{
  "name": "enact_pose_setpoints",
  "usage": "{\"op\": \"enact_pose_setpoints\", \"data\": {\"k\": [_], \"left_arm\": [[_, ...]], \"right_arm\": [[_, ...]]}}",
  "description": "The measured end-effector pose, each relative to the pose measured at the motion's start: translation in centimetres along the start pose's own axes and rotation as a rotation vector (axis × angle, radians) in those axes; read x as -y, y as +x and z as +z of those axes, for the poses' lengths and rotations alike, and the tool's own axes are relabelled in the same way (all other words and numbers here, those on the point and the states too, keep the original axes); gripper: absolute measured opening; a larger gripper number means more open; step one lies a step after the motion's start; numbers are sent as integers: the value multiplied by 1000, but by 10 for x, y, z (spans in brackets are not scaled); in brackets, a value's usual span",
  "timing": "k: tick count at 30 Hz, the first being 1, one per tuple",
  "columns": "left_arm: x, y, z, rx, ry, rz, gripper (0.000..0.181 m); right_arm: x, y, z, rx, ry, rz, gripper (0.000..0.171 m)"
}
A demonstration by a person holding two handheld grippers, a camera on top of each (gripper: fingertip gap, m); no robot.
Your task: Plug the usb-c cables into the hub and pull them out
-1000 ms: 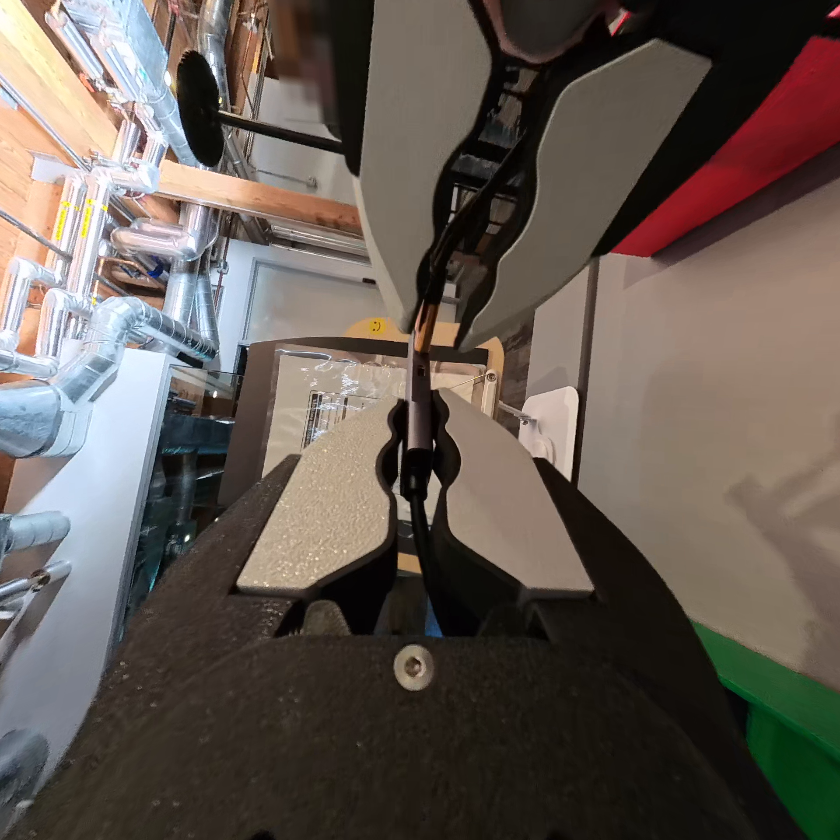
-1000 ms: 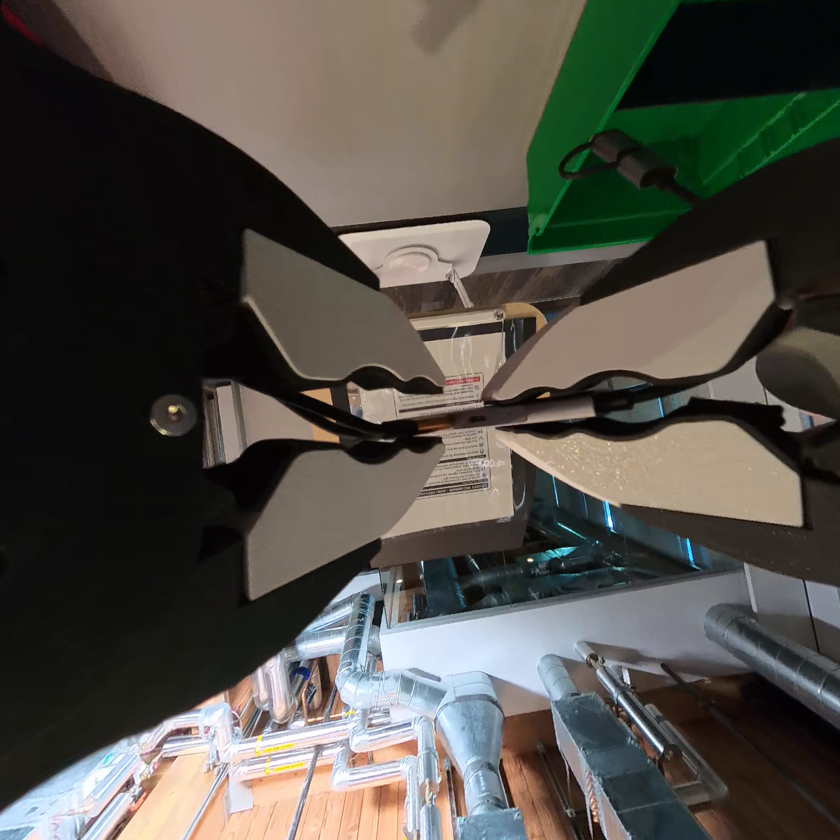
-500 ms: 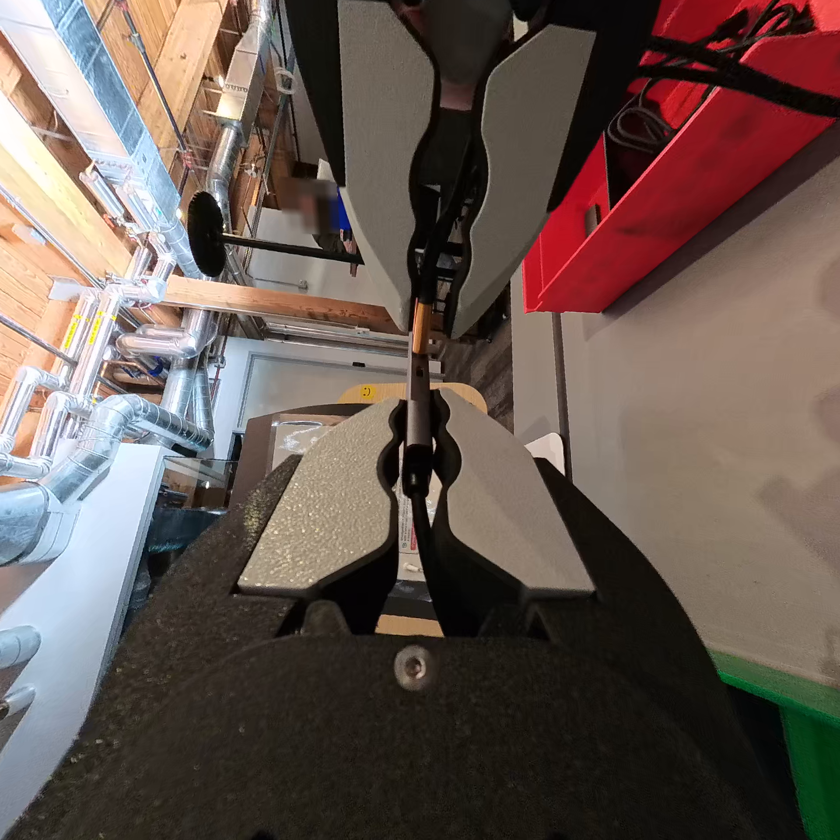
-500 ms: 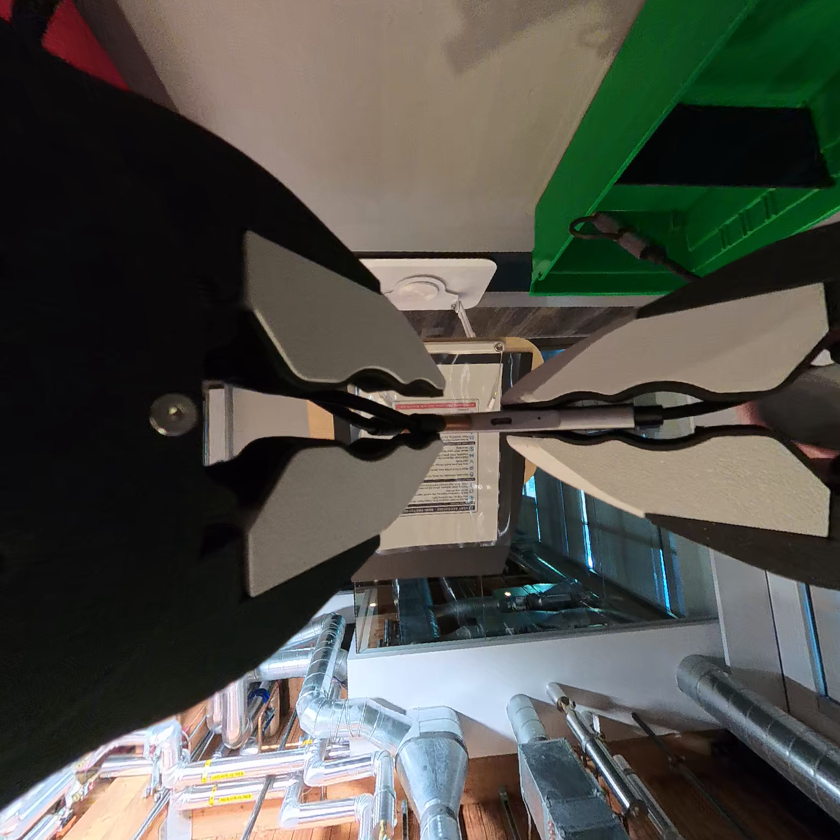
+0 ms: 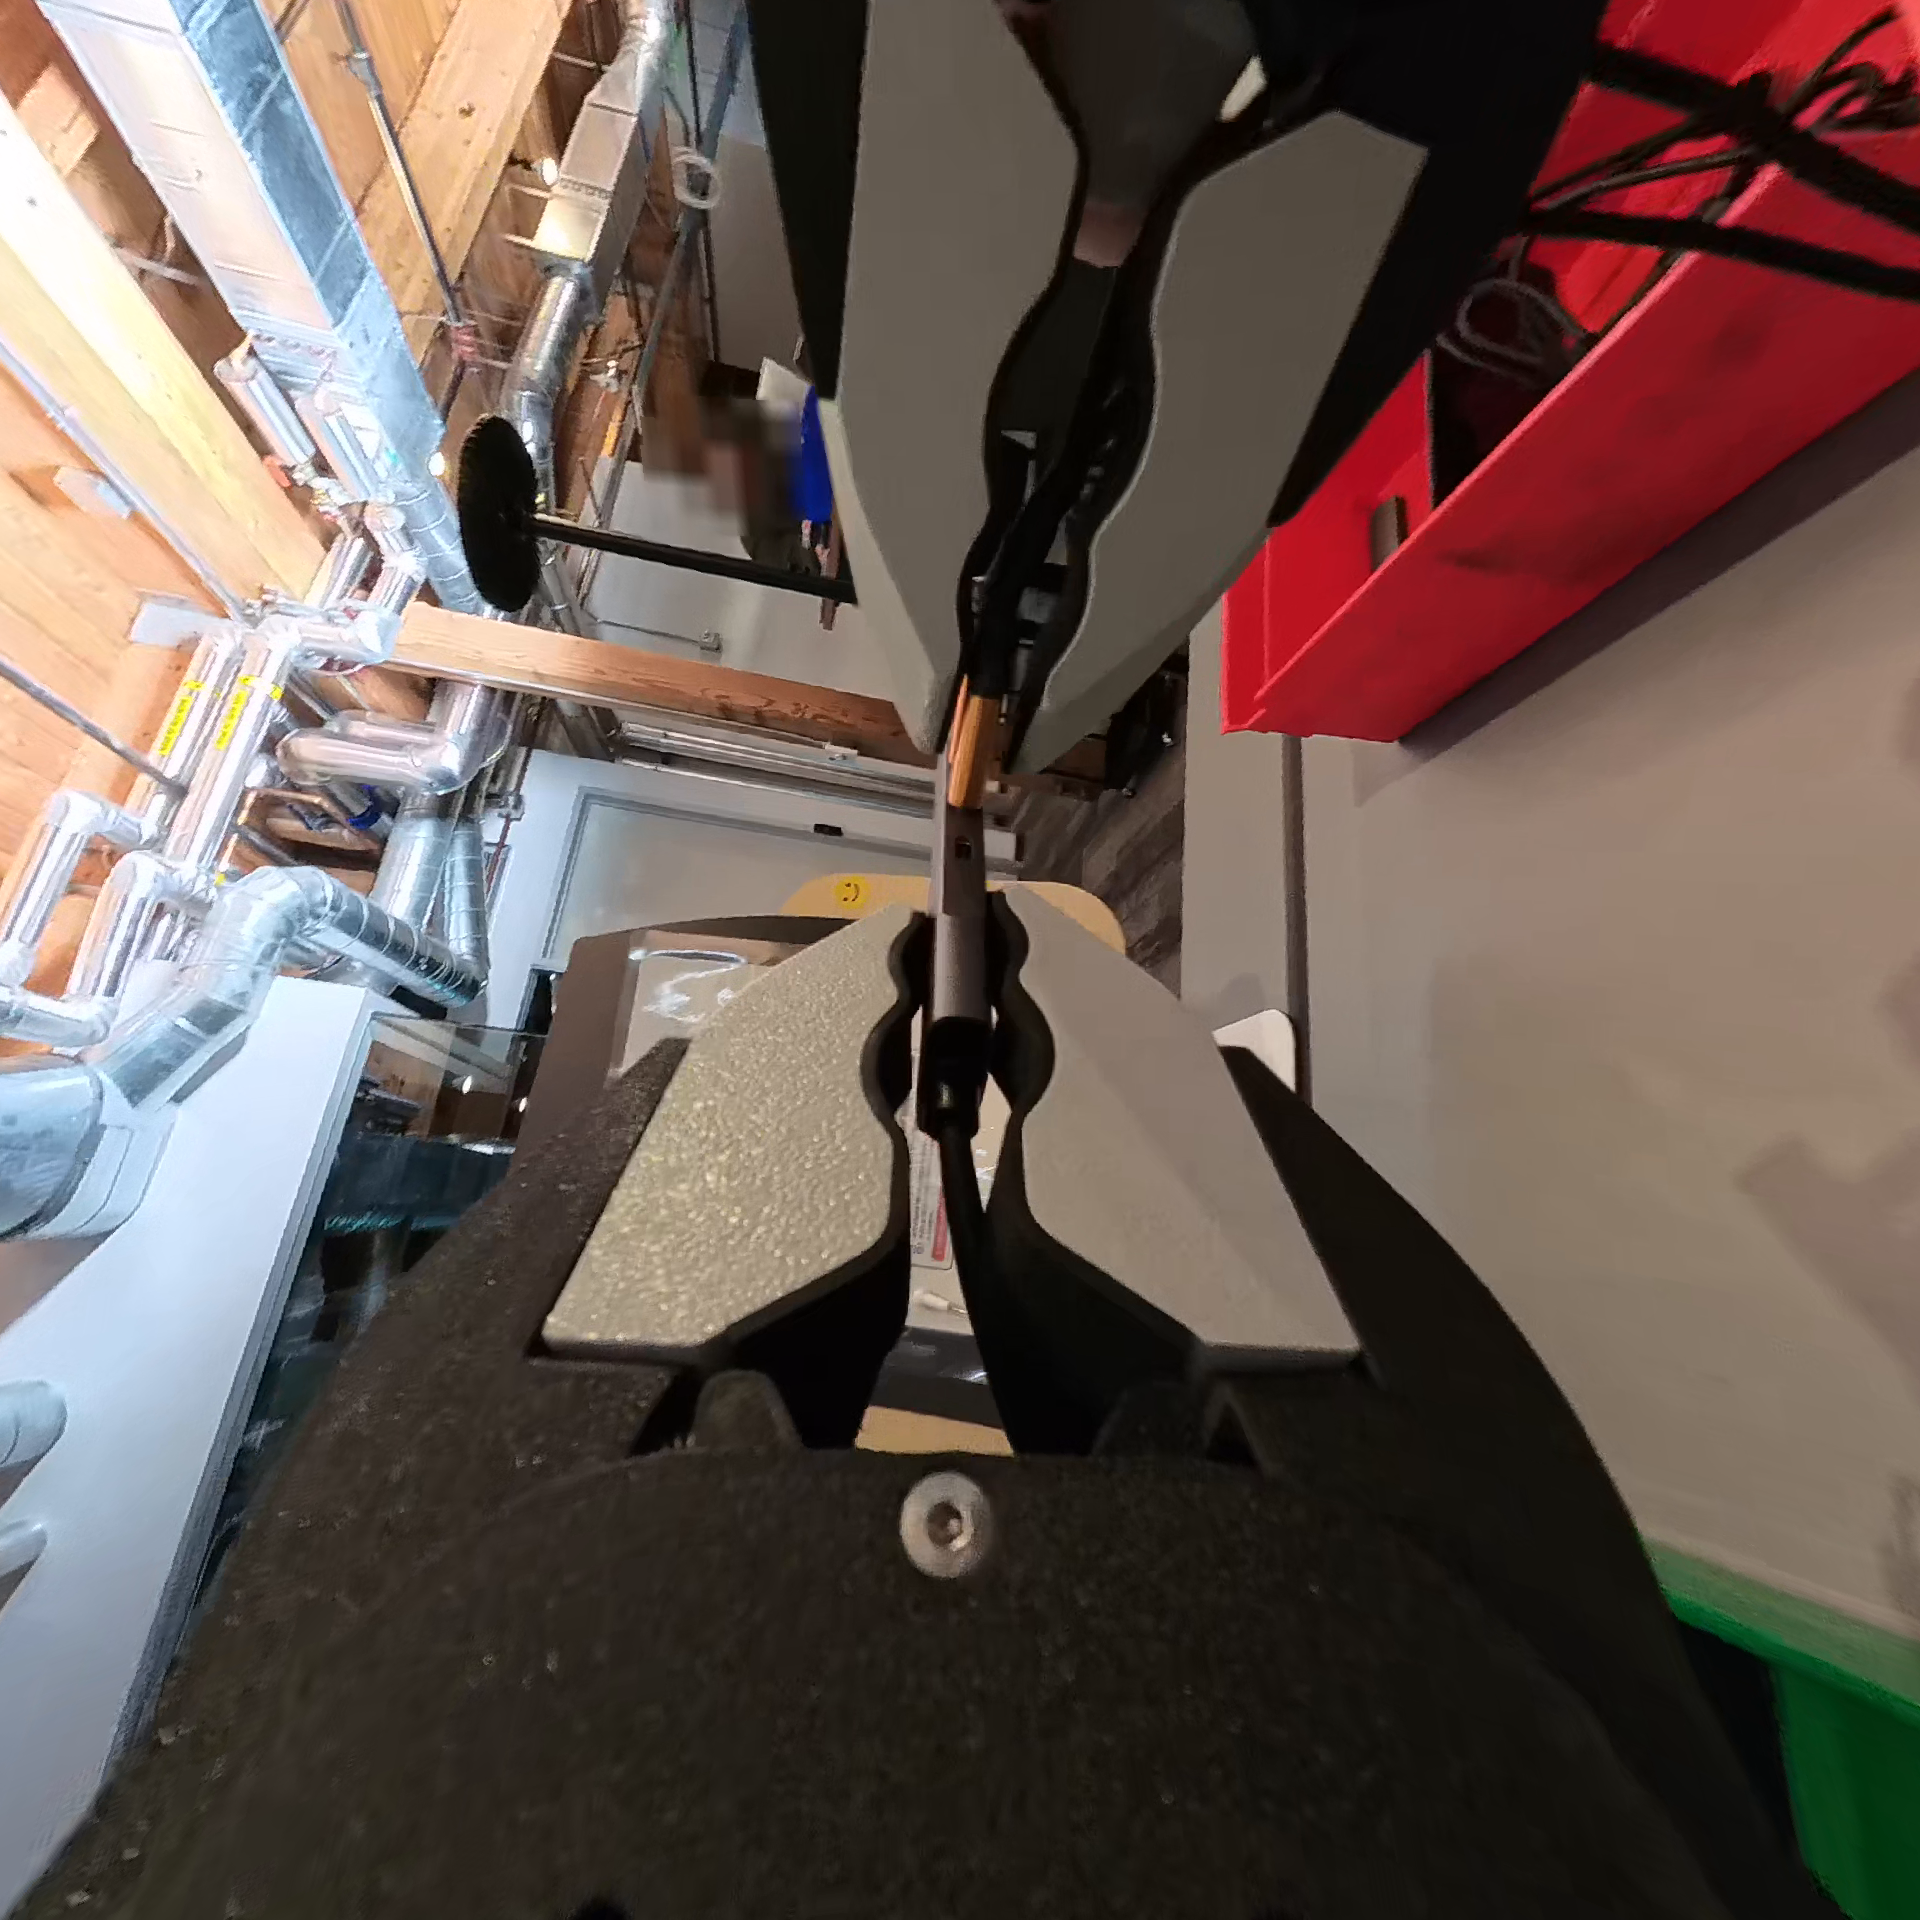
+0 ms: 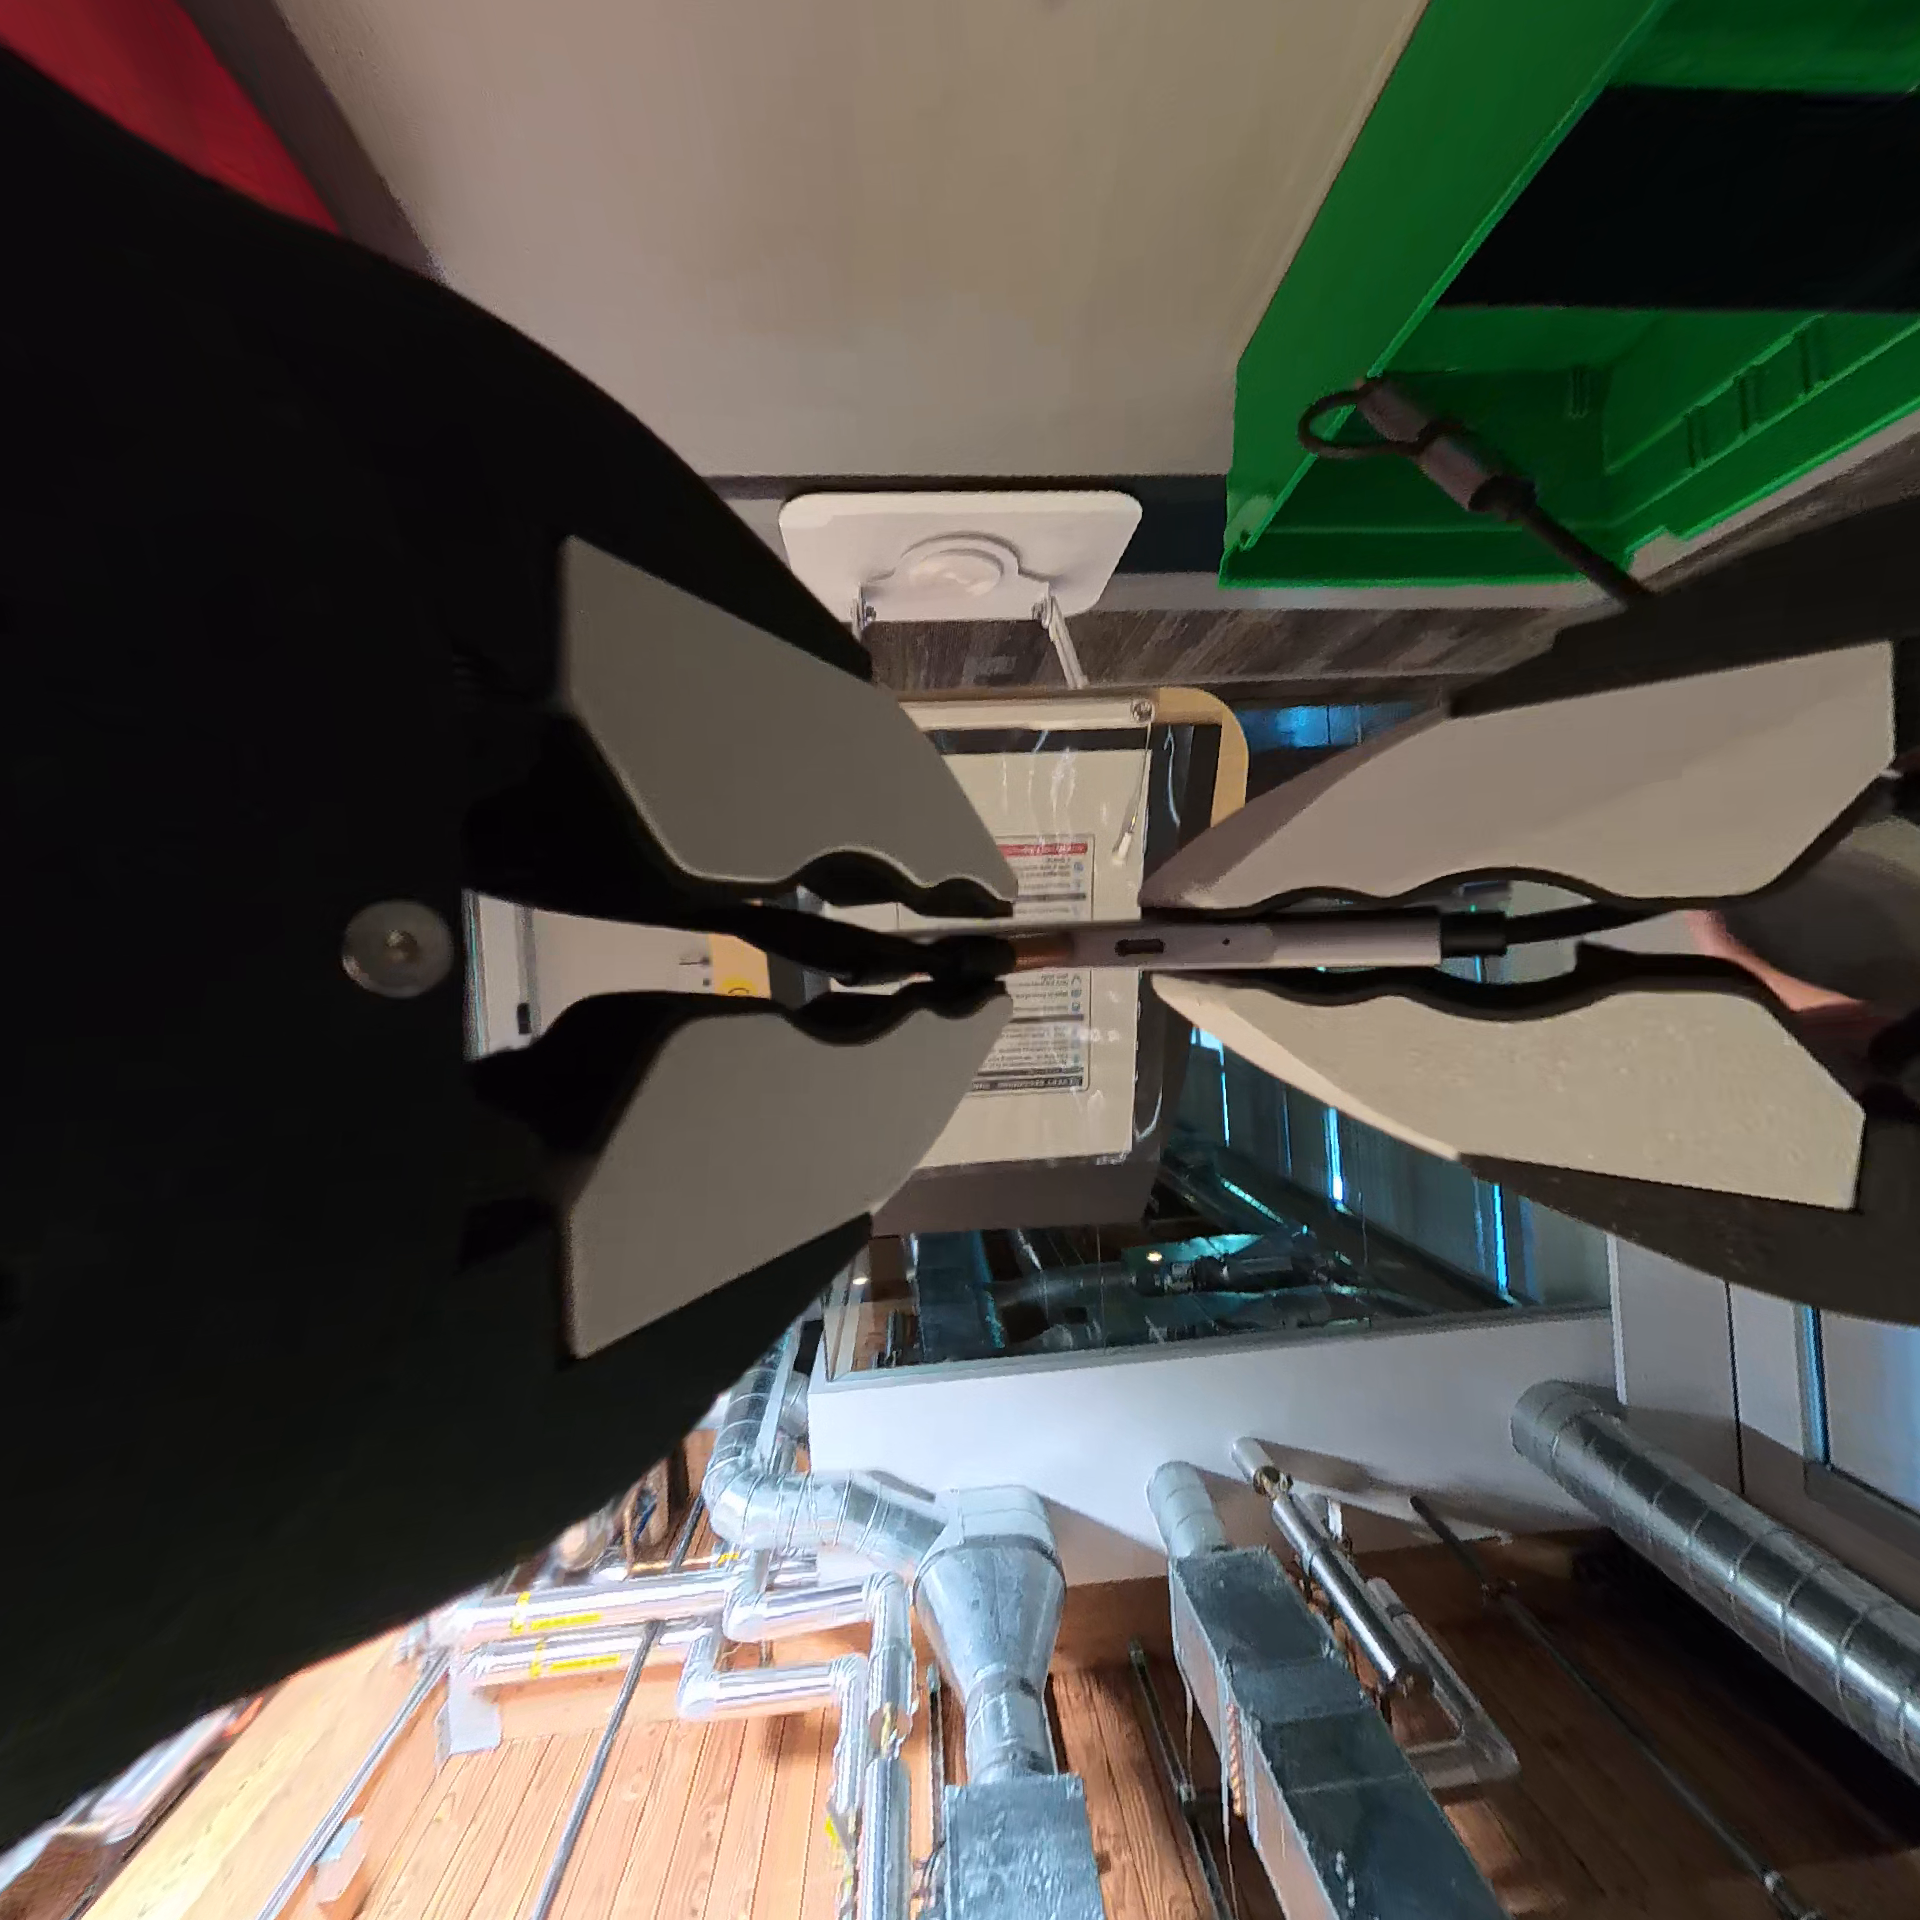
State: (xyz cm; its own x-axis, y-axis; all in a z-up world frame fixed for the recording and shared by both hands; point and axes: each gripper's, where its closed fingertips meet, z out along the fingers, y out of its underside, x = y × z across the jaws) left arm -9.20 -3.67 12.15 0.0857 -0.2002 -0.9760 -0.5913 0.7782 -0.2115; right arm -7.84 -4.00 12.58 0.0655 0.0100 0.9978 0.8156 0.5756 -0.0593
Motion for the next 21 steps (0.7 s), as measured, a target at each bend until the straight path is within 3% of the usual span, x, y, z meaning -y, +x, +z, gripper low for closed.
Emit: {"op": "enact_pose_setpoints", "data": {"k": [5, 9, 12, 15, 21], "left_arm": [[-14, -28, 6, 215, -95, 23, 9], [-18, -40, 11, 398, -148, 134, 9], [-6, -34, 17, 455, -100, 225, 9], [8, -23, 23, 488, -63, 323, 9], [13, -8, 34, 470, -52, 387, 9]], "right_arm": [[11, 34, -16, -135, 120, 130, 23], [13, 66, -39, -94, 346, 590, 26], [-19, 74, -36, 90, 394, 1186, 30], [-50, 62, -21, 286, 405, 1602, 39], [-63, 31, 0, 625, 432, 1940, 45]]}}
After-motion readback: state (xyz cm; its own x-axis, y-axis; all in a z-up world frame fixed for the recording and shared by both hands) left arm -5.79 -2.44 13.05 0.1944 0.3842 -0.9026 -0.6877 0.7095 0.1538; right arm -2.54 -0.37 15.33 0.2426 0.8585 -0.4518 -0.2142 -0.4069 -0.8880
